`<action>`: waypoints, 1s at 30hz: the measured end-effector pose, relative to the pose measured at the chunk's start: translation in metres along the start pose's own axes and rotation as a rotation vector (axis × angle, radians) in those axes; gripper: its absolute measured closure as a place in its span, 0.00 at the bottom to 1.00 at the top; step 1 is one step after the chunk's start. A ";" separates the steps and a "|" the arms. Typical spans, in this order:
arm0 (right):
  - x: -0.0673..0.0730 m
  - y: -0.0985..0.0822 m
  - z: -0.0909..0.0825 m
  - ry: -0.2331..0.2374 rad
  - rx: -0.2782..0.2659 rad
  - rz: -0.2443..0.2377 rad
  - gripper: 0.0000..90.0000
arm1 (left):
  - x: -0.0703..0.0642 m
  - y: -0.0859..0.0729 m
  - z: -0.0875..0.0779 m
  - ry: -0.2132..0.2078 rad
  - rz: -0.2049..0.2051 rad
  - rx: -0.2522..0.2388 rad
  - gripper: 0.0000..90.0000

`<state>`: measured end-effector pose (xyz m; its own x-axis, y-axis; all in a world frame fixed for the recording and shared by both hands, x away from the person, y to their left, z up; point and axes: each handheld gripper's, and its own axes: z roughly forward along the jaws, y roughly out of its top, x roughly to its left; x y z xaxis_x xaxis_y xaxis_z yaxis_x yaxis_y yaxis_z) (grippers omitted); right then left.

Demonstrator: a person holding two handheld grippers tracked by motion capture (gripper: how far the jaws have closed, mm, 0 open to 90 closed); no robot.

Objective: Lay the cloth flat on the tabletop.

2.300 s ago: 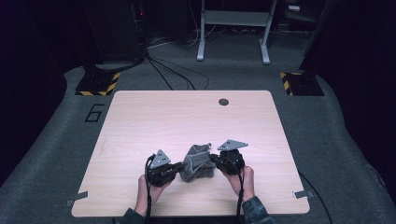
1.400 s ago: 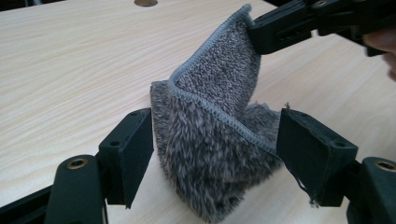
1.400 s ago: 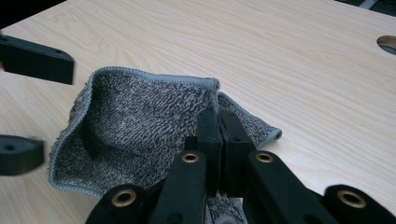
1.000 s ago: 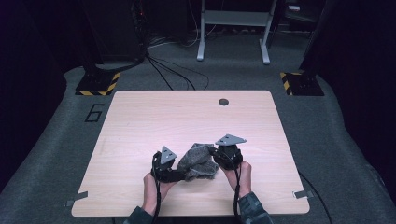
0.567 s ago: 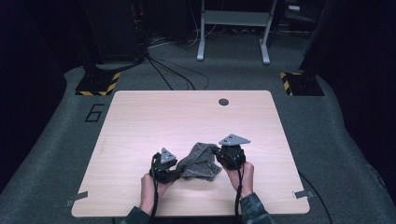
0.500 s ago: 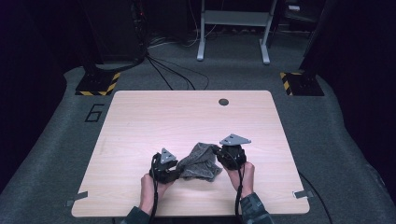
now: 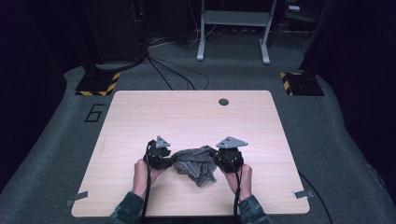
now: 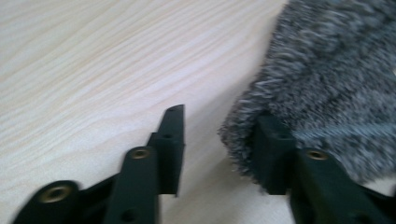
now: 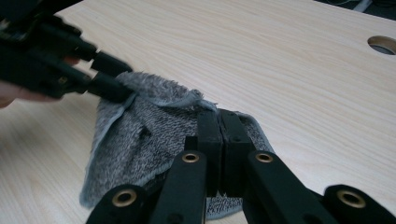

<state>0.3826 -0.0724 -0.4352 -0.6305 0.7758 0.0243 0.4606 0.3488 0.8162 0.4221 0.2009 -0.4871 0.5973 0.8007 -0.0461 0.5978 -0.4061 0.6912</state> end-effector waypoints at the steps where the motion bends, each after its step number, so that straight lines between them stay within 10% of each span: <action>1: 0.001 0.000 0.001 -0.002 -0.003 0.005 0.99 | 0.002 -0.001 -0.001 -0.004 -0.003 0.002 0.53; 5: -0.005 0.002 0.005 -0.014 -0.011 0.029 0.99 | -0.007 -0.013 -0.006 -0.040 -0.107 -0.053 0.31; 11: -0.008 0.005 0.007 -0.021 -0.017 0.042 0.99 | -0.029 -0.028 -0.011 -0.073 -0.140 -0.071 0.29; 17: -0.009 0.008 0.007 -0.034 -0.020 0.041 0.99 | -0.024 -0.027 -0.003 -0.090 -0.120 -0.046 0.74; 21: -0.015 0.009 0.003 -0.047 -0.027 0.047 0.99 | -0.010 -0.021 -0.007 -0.064 -0.102 -0.046 0.84; 30: -0.022 0.008 0.002 -0.057 -0.032 0.068 0.99 | 0.012 -0.019 -0.011 -0.065 -0.168 -0.048 0.56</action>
<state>0.4011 -0.0861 -0.4303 -0.5615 0.8261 0.0476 0.4800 0.2783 0.8320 0.4123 0.2233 -0.4925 0.5251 0.8249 -0.2094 0.6669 -0.2460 0.7033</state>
